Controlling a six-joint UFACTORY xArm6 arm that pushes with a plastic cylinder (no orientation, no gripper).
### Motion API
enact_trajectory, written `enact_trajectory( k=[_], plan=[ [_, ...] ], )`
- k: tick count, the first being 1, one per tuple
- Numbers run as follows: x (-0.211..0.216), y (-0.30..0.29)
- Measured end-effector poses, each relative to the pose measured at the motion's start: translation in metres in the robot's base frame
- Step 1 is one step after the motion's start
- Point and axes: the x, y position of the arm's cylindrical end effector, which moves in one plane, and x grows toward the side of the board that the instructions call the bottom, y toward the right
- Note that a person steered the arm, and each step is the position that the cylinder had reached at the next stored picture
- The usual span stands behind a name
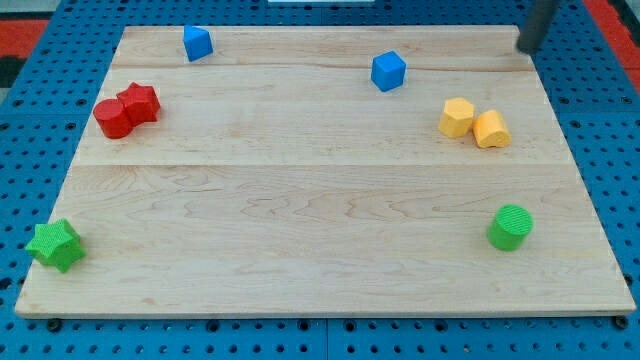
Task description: Move the yellow heart below the yellow hexagon
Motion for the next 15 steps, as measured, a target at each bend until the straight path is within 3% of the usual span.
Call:
enact_trajectory(
  k=[2,4,8,11,12,13,14,15],
  plan=[
    [0.048,0.038],
    [0.11,0.024],
    [0.123,-0.065],
    [0.152,-0.076],
    [0.152,-0.034],
    [0.177,0.029],
    [0.241,0.045],
    [0.282,0.015]
  ],
)
